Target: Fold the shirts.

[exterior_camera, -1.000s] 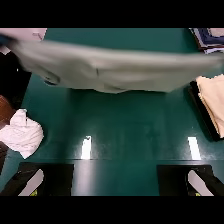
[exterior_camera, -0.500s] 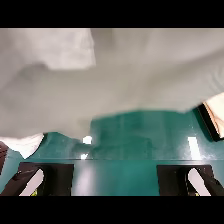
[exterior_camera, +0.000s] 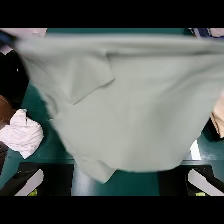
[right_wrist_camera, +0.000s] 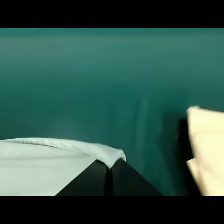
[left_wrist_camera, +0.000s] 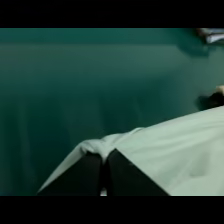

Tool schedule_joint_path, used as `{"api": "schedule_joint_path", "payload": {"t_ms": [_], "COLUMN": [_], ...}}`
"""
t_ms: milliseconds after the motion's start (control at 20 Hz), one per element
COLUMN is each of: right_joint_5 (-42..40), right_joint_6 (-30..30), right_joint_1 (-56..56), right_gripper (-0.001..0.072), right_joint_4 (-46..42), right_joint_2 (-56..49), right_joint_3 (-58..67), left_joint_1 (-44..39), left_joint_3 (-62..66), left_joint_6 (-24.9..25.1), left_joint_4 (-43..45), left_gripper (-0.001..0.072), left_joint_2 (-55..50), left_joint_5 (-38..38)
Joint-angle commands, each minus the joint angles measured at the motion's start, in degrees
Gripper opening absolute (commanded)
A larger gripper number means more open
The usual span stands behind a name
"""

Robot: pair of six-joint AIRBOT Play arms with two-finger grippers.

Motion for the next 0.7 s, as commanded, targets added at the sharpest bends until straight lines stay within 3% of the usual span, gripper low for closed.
{"api": "schedule_joint_path", "payload": {"t_ms": [0,300,550,650], "right_joint_5": [0.52,-5.33,-5.84,-3.61], "right_joint_6": [0.55,2.32,2.93,2.89], "right_joint_1": [3.26,3.26,3.45,3.91], "right_gripper": [0.0015,0.0015,0.0015,0.0015], "right_joint_4": [-1.77,-1.29,-1.38,-2.01], "right_joint_2": [-11.65,-28.79,-33.05,-32.98], "right_joint_3": [-5.01,3.67,11.15,10.36], "left_joint_1": [0.0,0.0,-3.85,-5.77], "left_joint_3": [-11.13,-10.56,-3.34,-2.38], "left_joint_6": [2.36,8.94,12.9,12.7], "left_joint_4": [-0.02,-9.94,-9.75,-3.87], "left_gripper": [0.0031,0.0031,0.0031,0.0031], "left_joint_2": [-9.53,-25.73,-31.61,-31.56], "left_joint_5": [4.98,21.4,22.64,21.73]}}
